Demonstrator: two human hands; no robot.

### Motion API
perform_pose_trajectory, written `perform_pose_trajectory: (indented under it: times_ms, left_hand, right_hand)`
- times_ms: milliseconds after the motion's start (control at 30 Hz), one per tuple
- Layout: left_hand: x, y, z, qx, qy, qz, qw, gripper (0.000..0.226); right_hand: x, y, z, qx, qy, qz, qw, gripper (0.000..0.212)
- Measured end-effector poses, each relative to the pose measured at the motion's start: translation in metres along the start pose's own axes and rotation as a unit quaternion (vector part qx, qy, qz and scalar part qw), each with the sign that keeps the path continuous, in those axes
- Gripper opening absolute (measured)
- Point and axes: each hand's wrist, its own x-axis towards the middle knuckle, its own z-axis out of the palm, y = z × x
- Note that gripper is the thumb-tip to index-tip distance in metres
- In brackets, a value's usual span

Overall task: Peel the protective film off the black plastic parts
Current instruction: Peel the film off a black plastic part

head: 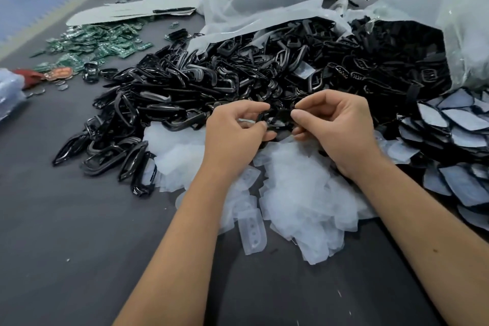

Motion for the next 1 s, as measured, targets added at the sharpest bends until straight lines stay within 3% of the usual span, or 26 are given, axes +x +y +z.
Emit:
perform_pose_trajectory:
  times_ms: [267,633,733,867,933,1000]
  left_hand:
    - [0.001,0.002,-0.002,-0.028,0.001,-0.022,0.999,0.031]
    - [0.003,-0.002,0.001,-0.017,0.01,-0.002,1.0,0.032]
    - [0.003,-0.002,0.0,-0.023,0.01,-0.005,1.0,0.033]
    - [0.003,-0.002,0.001,-0.027,0.008,-0.014,1.0,0.039]
    - [0.003,-0.002,0.001,-0.023,0.006,-0.013,1.0,0.041]
    - [0.002,-0.003,0.001,-0.02,0.003,-0.014,1.0,0.041]
  right_hand:
    - [0.002,-0.001,0.0,-0.013,0.012,-0.011,1.0,0.015]
    - [-0.001,-0.012,0.002,0.115,0.013,-0.02,0.993,0.01]
    - [0.003,-0.007,0.001,0.069,0.018,-0.026,0.997,0.018]
    - [0.005,-0.001,-0.001,-0.006,0.009,-0.022,1.0,0.045]
    - [0.004,0.0,0.001,-0.059,0.005,-0.034,0.998,0.041]
    - [0.003,-0.001,0.004,-0.096,0.0,-0.054,0.994,0.023]
